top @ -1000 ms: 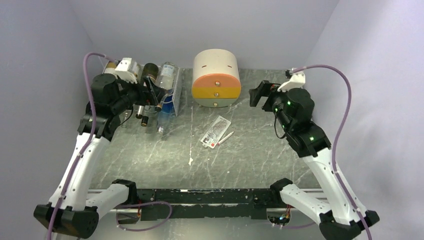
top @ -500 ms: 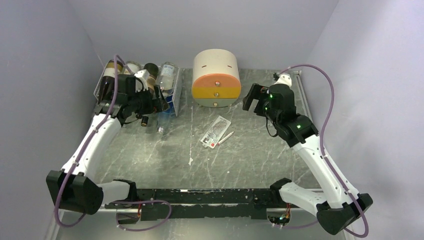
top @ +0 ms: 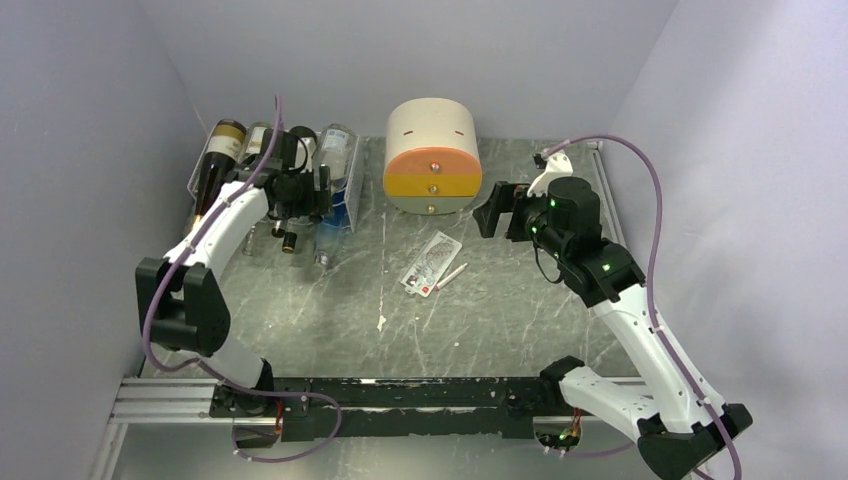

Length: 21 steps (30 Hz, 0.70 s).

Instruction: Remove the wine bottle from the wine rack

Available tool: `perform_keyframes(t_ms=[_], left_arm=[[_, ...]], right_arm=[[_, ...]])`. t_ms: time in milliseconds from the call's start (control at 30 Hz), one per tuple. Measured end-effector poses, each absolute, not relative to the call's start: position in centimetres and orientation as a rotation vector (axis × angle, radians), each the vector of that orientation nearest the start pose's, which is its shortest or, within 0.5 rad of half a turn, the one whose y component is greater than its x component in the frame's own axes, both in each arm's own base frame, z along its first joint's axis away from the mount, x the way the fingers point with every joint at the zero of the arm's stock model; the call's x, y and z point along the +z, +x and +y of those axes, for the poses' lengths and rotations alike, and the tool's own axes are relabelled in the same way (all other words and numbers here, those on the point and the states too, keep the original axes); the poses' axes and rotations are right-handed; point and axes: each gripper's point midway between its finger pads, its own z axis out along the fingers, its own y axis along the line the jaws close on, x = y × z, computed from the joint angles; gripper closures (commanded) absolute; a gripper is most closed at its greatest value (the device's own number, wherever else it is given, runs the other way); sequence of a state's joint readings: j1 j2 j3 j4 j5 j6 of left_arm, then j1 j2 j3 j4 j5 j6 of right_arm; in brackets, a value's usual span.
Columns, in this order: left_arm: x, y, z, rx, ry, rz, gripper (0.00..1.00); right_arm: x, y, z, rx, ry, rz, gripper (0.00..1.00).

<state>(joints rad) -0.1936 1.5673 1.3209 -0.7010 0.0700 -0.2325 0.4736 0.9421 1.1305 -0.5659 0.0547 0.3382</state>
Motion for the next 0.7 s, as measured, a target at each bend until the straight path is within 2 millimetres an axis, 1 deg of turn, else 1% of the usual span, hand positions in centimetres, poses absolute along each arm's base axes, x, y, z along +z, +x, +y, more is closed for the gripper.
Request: perform_keyframes(t_ms=[100,233,333,433,533,600,700], left_arm=[[14.9,38.6,-9.6,-0.243,-0.002,2.535,0.21],[14.4,39.7,-9.8,-0.239,0.019,2.532,0.25],[13.8,40.0,-9.8,-0.238,0.030,2.542,0.26],[13.1,40.1,-10.0,-0.247,0.041,2.556,0.23],[13.1,40.3,-10.5,-0.266,0.060,2.548,0.24],[13.3,40.6,-10.8,-0.283,0.069,2.532,0.27],[13.4,40.9,-11.1,-0.304,0.084,2.517,0.35]], right_arm=[[30.1,27.5,14.7,0.483,-0.111,1.982,0.00],[30.2,27.2,14.7,0.489,-0.118,1.974,0.00],[30.5,27.0,14.6,0.491,-0.117,1.967,0.00],[30.5,27.0,14.6,0.492,-0.117,1.967,0.00],[30.3,27.0,14.5,0.488,-0.115,1.973,0.00],[30.2,26.9,14.5,0.487,-0.112,1.976,0.00],[30.0,27.0,14.5,0.483,-0.108,1.983,0.00]])
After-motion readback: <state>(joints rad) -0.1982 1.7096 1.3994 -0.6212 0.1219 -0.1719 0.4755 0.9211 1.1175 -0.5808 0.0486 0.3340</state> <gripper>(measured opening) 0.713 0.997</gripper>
